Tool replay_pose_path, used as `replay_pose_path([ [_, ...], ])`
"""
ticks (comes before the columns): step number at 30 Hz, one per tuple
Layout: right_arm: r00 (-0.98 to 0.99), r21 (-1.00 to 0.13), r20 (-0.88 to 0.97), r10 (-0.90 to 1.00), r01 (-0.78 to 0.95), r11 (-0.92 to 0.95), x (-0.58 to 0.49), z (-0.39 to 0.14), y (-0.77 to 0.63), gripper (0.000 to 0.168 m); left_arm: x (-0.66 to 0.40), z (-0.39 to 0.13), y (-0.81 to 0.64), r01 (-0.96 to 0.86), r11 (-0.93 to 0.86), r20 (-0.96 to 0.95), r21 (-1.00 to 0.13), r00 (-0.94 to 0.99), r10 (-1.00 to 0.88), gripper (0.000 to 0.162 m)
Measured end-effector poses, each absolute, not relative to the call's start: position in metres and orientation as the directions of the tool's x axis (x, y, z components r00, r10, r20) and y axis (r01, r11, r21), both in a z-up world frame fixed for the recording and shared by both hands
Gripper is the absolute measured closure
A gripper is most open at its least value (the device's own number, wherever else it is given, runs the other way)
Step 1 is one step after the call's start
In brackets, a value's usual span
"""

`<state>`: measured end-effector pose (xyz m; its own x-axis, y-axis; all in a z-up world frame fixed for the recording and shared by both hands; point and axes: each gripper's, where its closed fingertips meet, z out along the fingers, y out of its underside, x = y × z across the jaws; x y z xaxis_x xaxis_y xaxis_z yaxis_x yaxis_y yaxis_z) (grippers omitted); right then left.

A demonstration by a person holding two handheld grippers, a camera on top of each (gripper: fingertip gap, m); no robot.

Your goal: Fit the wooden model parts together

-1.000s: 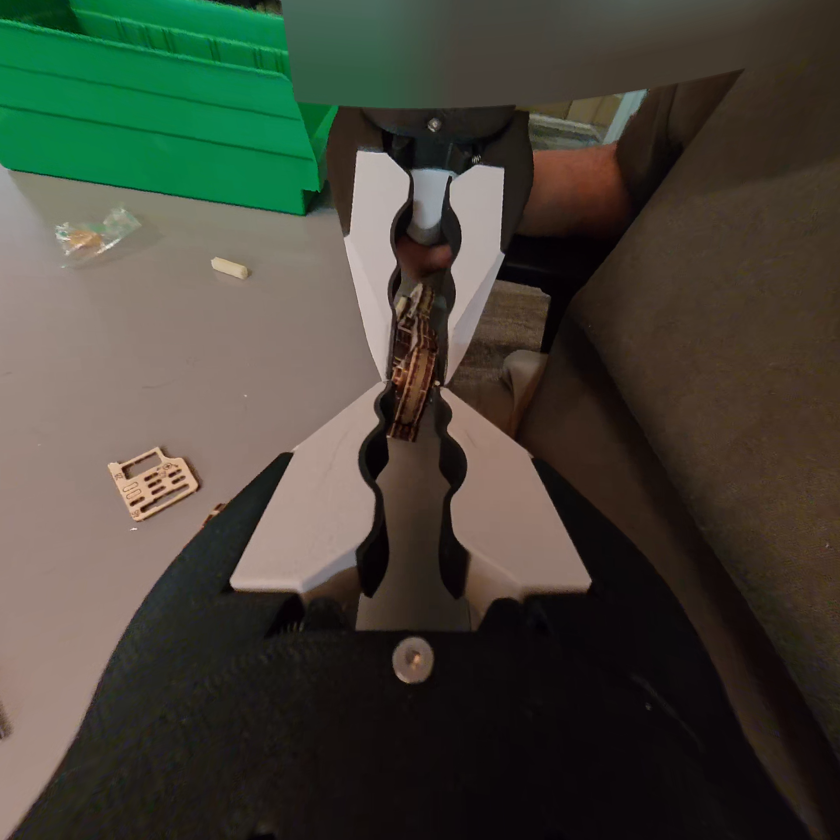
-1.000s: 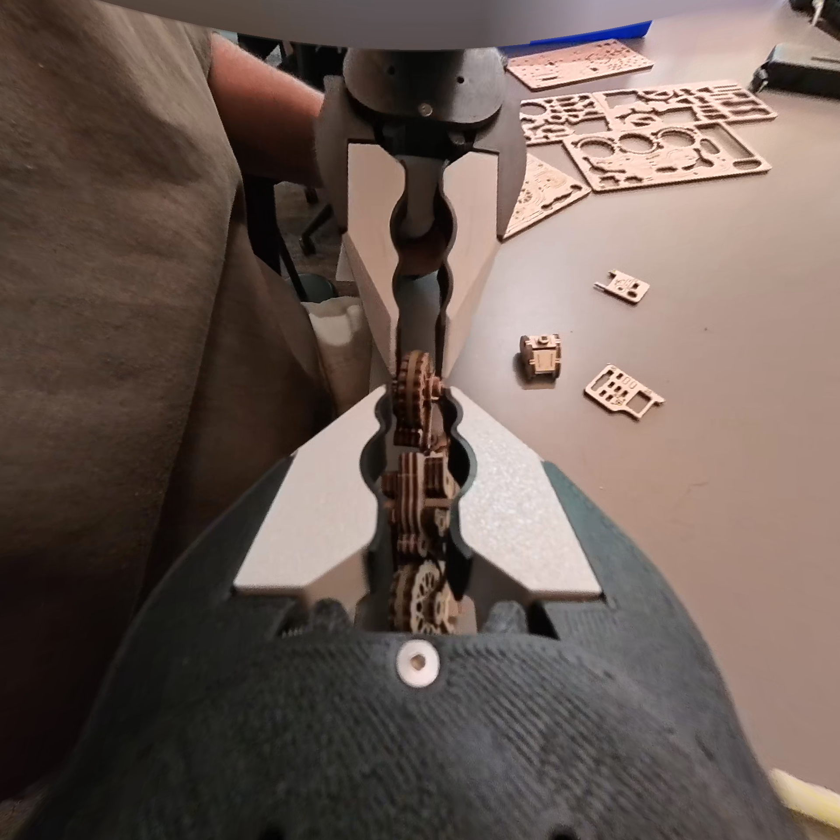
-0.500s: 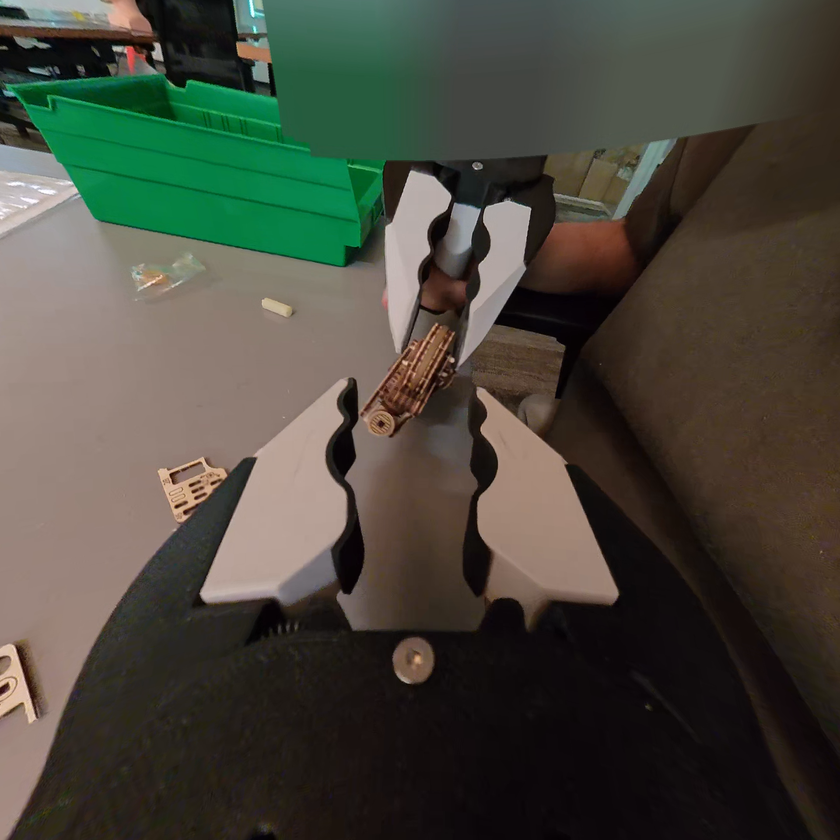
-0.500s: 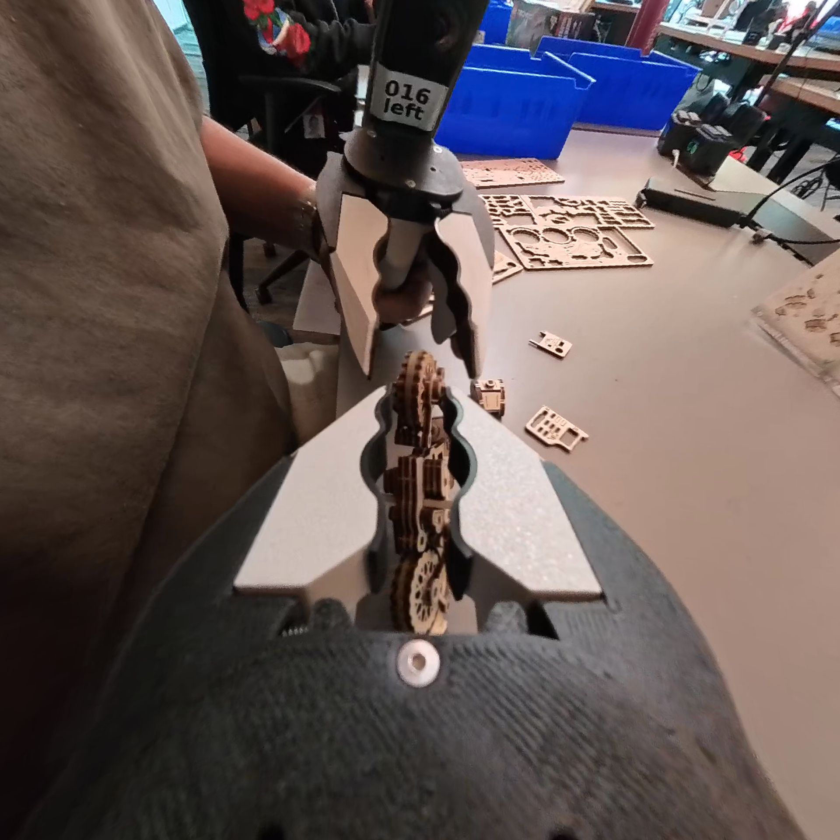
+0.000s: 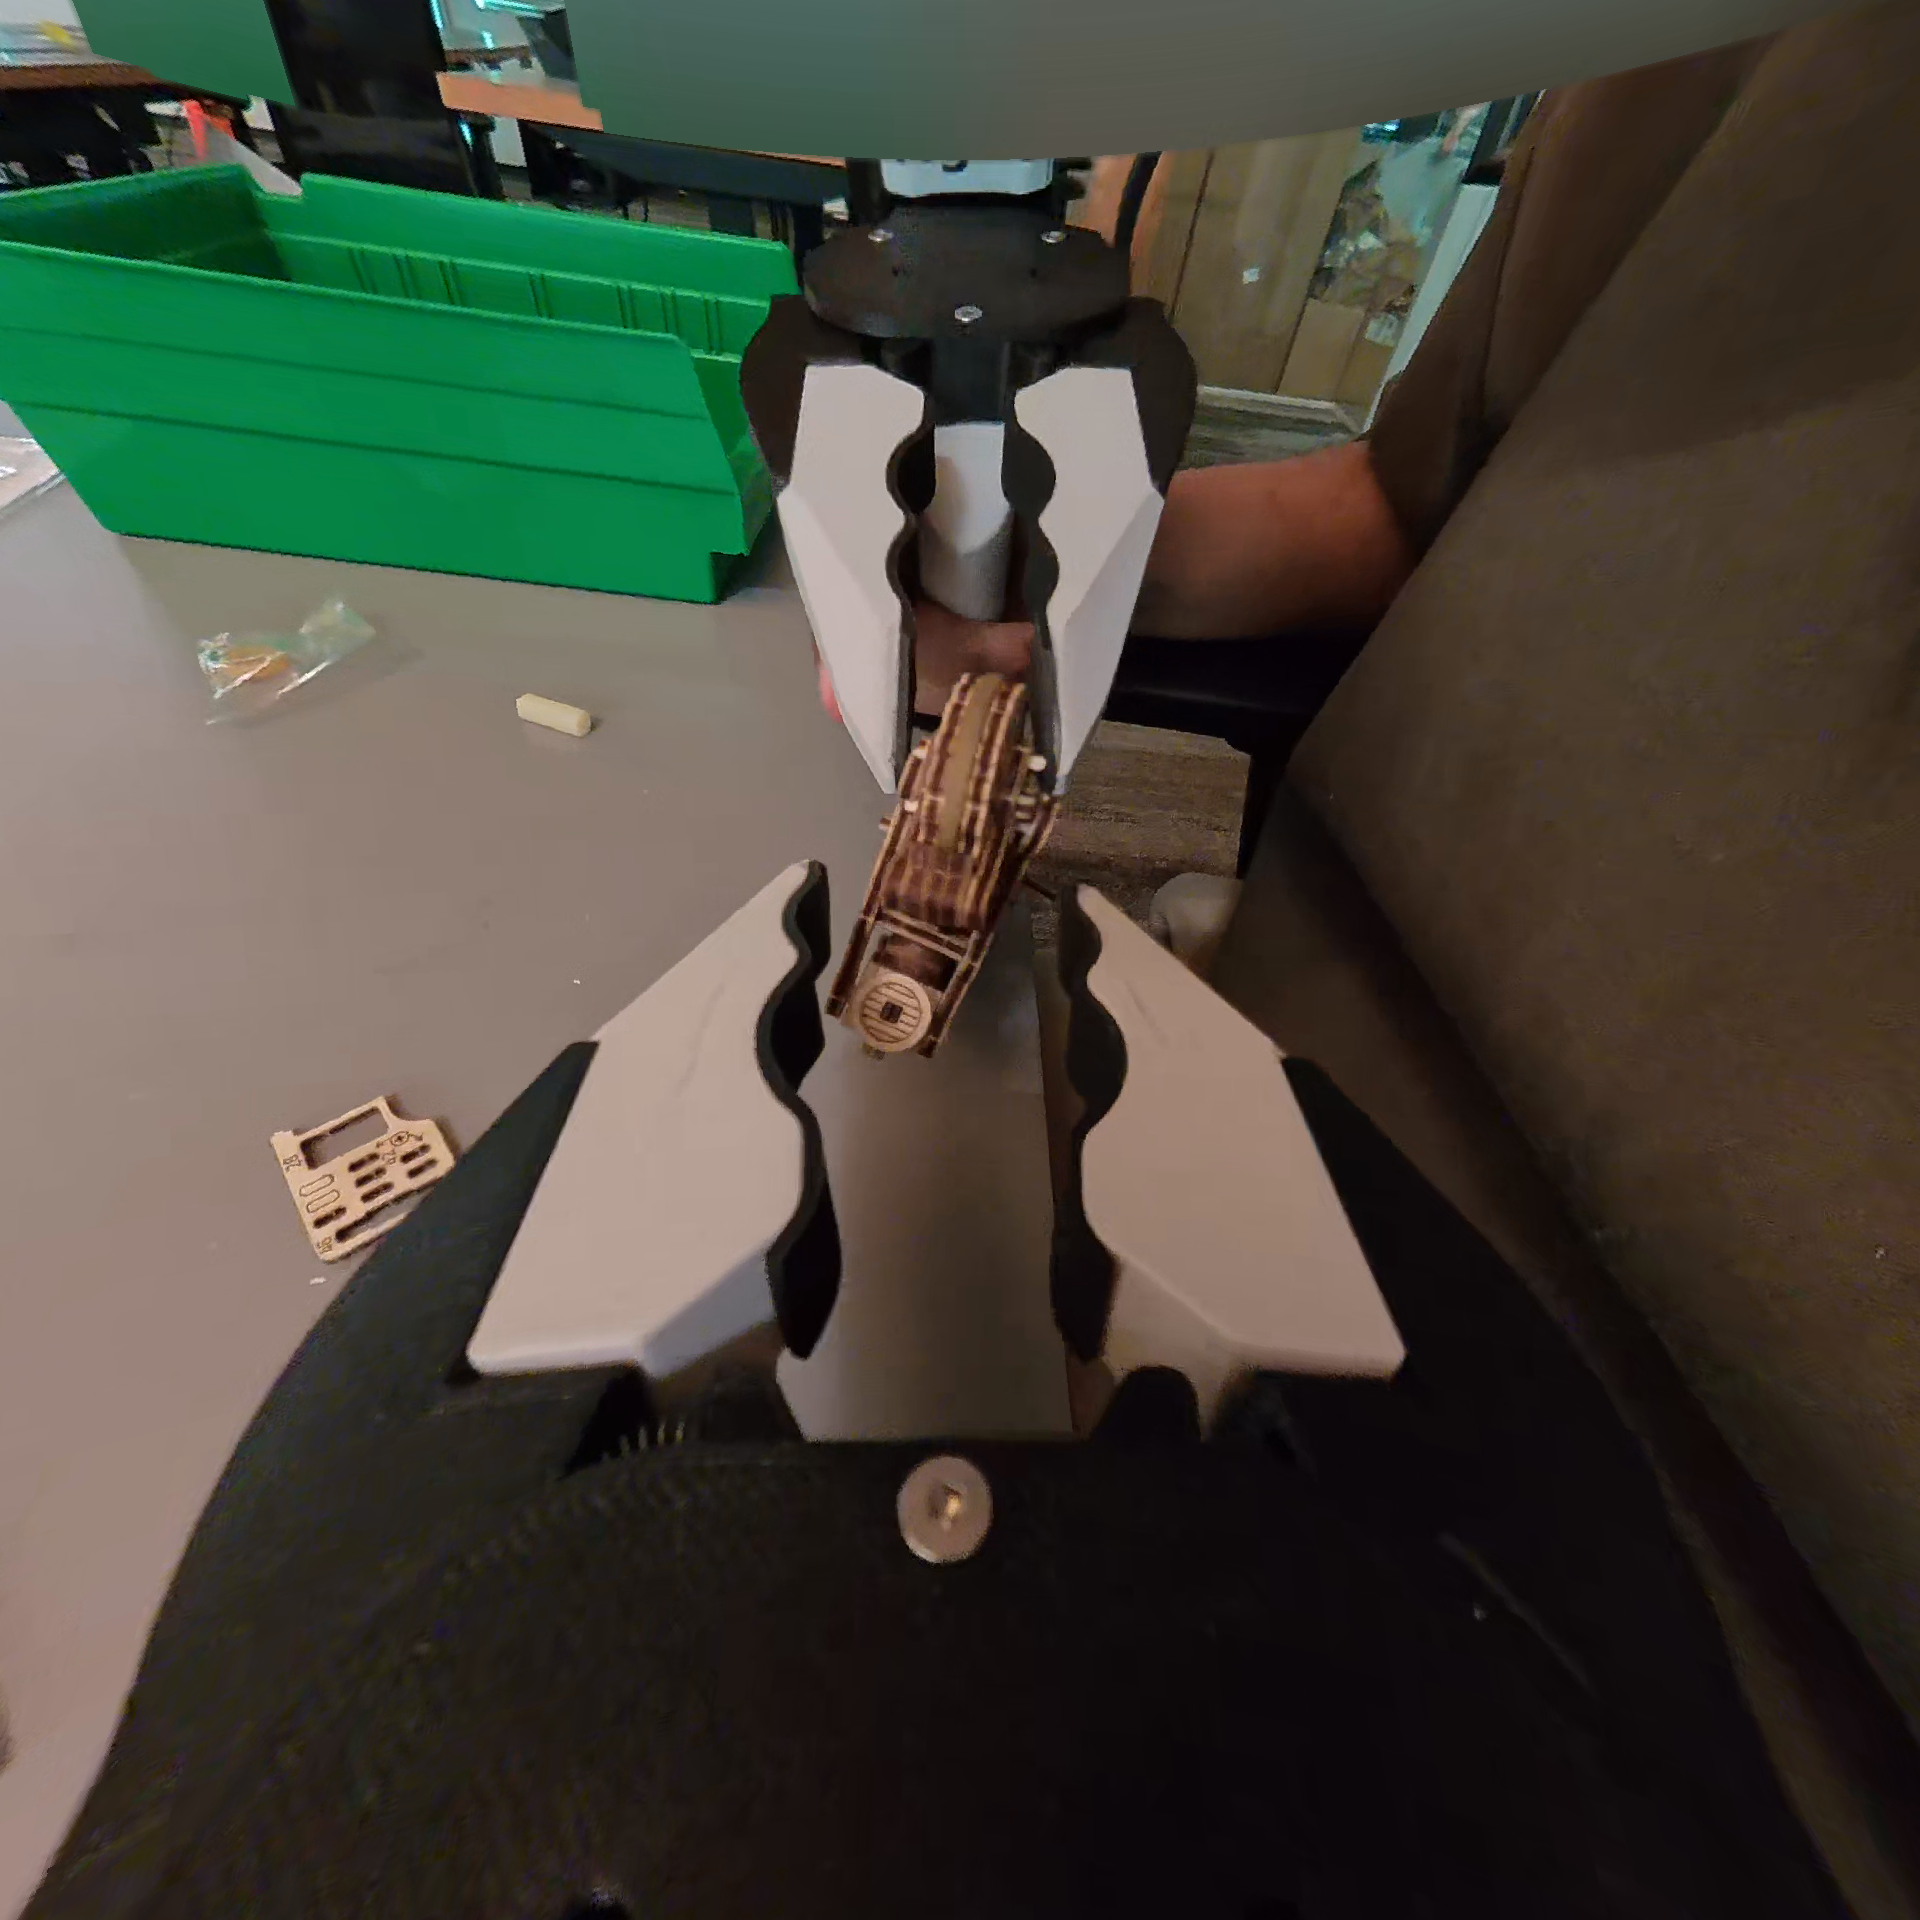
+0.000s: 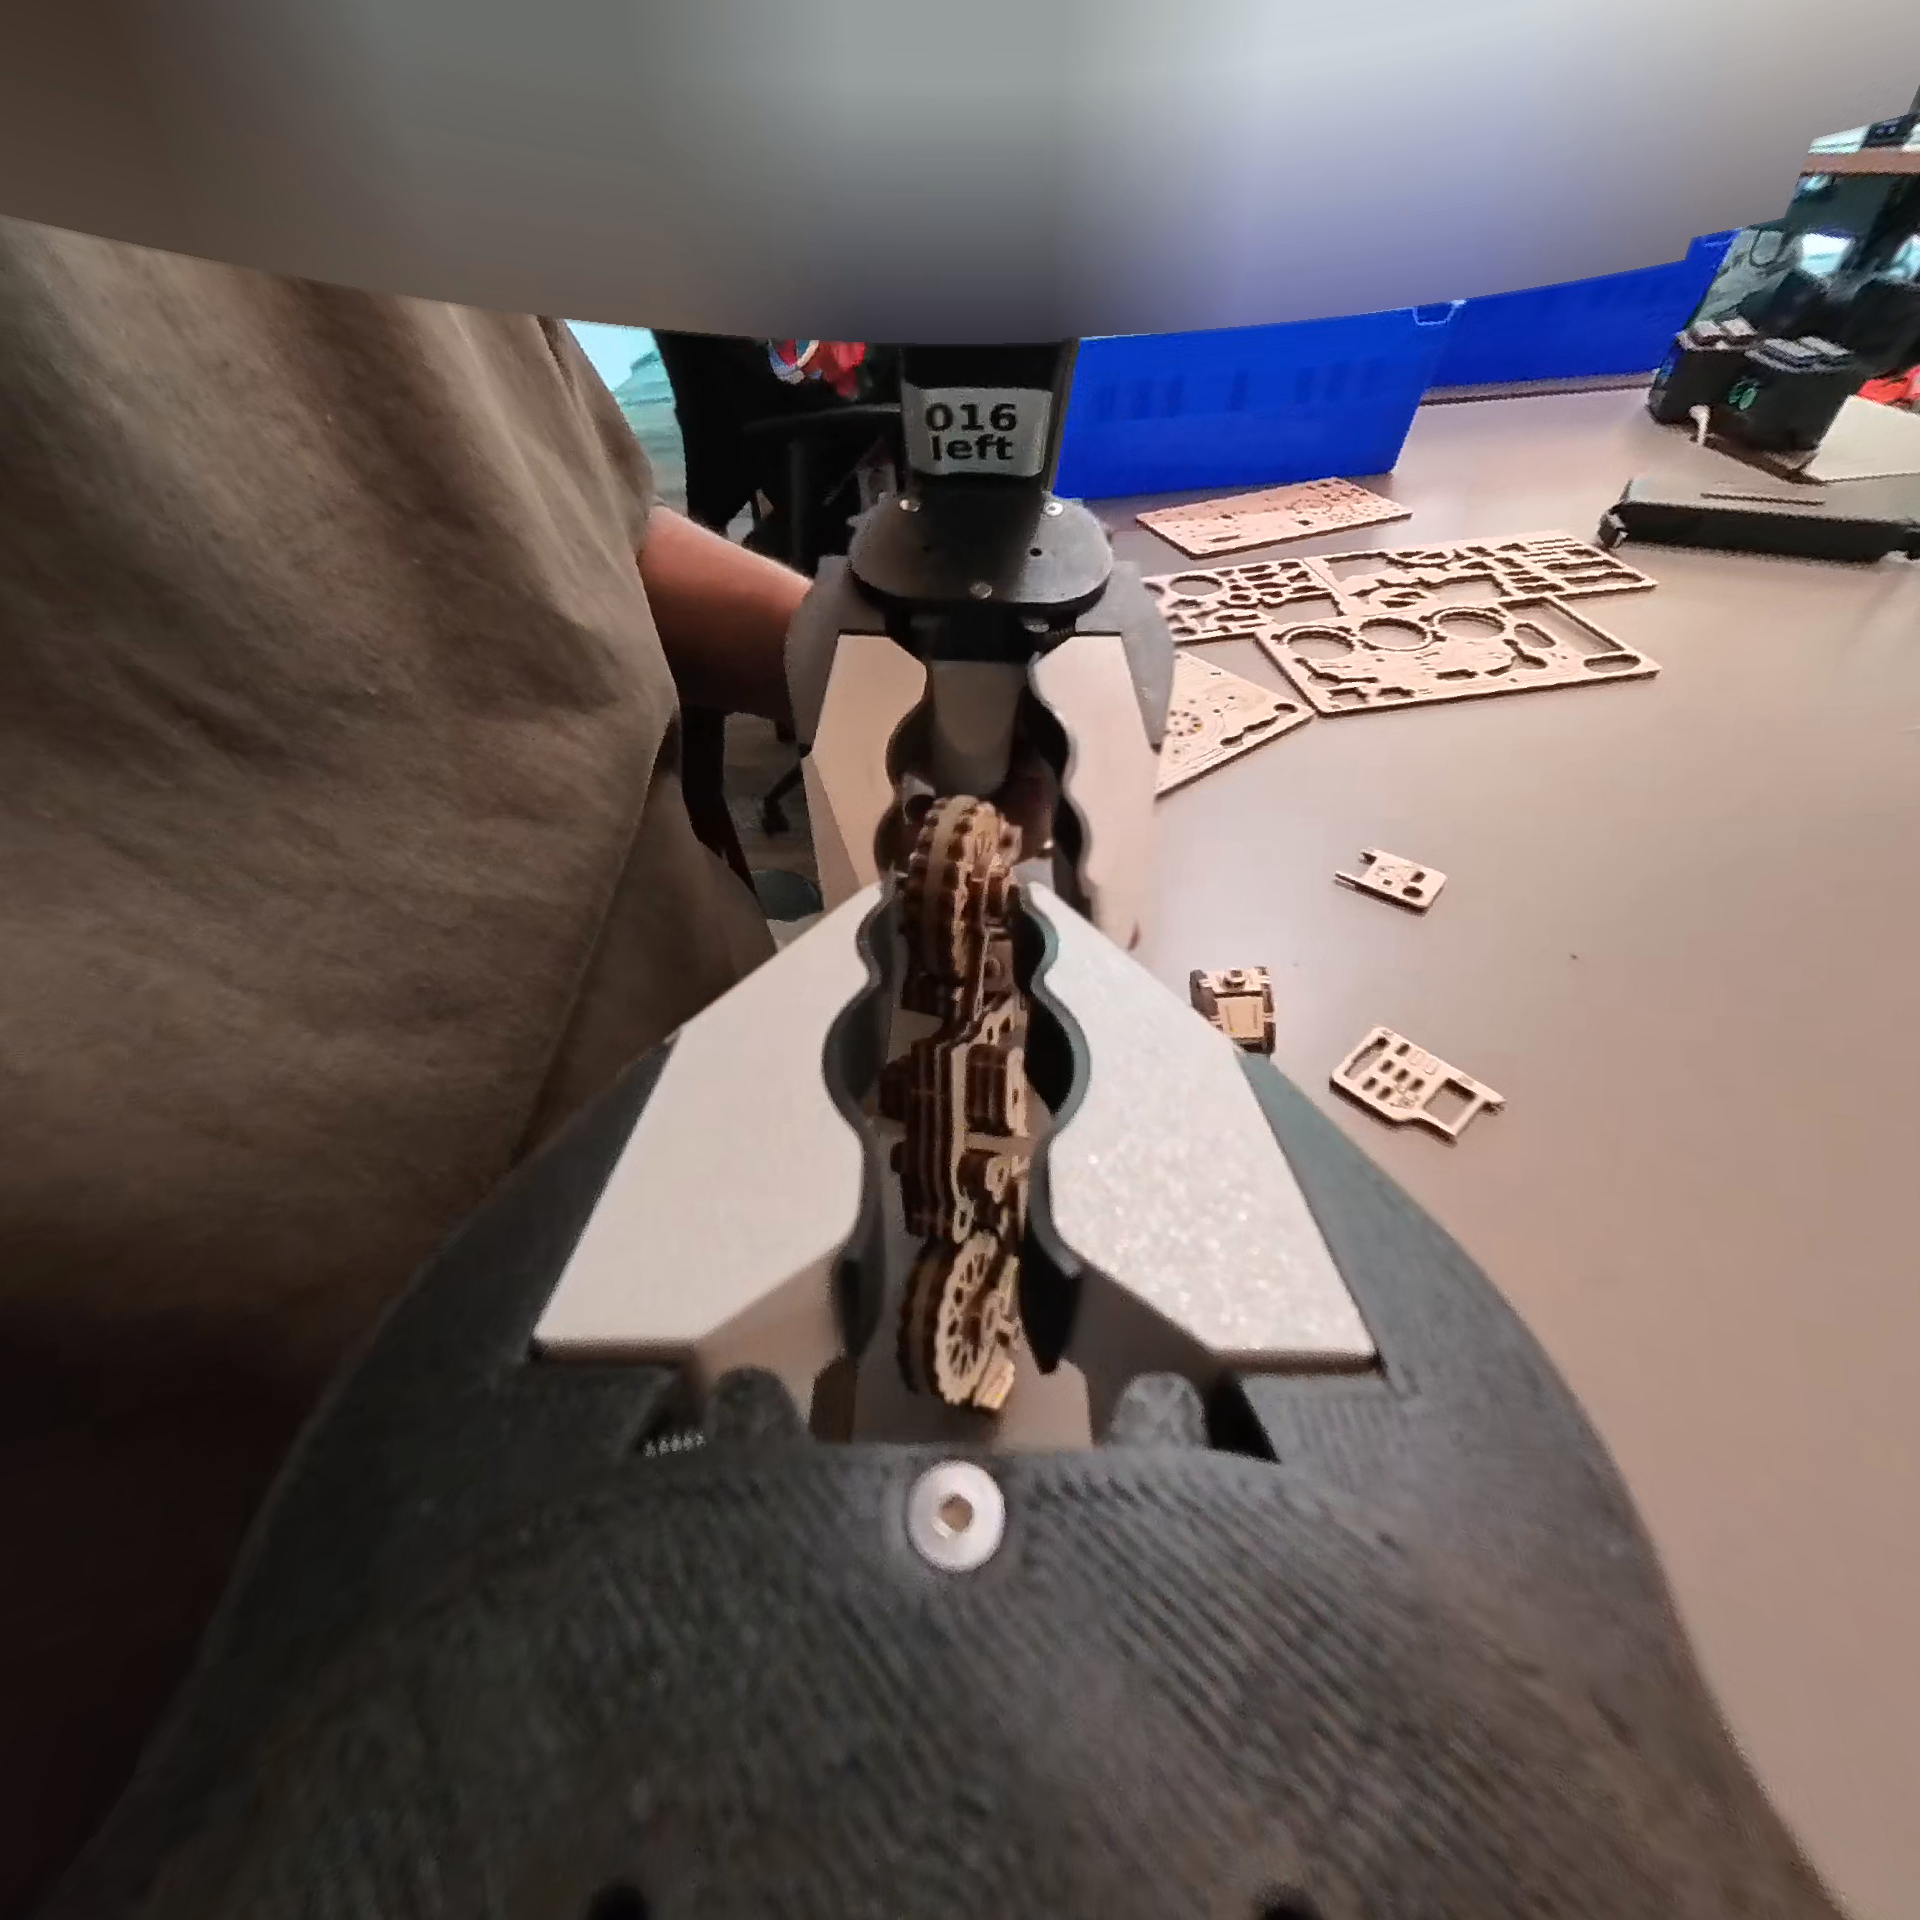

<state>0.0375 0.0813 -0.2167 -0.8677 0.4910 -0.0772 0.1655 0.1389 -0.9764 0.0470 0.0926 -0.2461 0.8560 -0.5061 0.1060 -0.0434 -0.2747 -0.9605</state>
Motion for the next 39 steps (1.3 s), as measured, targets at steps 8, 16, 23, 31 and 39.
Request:
replay_pose_path([
  [8, -0.854, -0.973, -0.127, 0.505, 0.205, 0.102, 0.033, -0.218, 0.086, 0.148, 0.042, -0.243, 0.096, 0.107, -0.312, 0.255, -0.944, 0.838, -0.482, 0.130],
  [16, -0.845, -0.970, -0.173, 0.505, 0.235, 0.059, 0.031, -0.217, 0.089, 0.149, 0.040, -0.243, 0.096, 0.126, -0.321, 0.274, -0.939, 0.837, -0.474, 0.135],
  [23, -0.830, -0.971, -0.180, 0.528, 0.237, 0.042, 0.027, -0.216, 0.094, 0.150, 0.038, -0.244, 0.098, 0.142, -0.332, 0.292, -0.933, 0.838, -0.462, 0.137],
  [31, -0.819, -0.972, -0.187, 0.543, 0.233, 0.018, 0.026, -0.212, 0.099, 0.147, 0.036, -0.245, 0.098, 0.146, -0.332, 0.294, -0.932, 0.841, -0.455, 0.138],
  [39, -0.809, -0.970, -0.195, 0.554, 0.244, 0.015, 0.026, -0.213, 0.105, 0.152, 0.035, -0.245, 0.099, 0.155, -0.334, 0.302, -0.930, 0.841, -0.449, 0.138],
])
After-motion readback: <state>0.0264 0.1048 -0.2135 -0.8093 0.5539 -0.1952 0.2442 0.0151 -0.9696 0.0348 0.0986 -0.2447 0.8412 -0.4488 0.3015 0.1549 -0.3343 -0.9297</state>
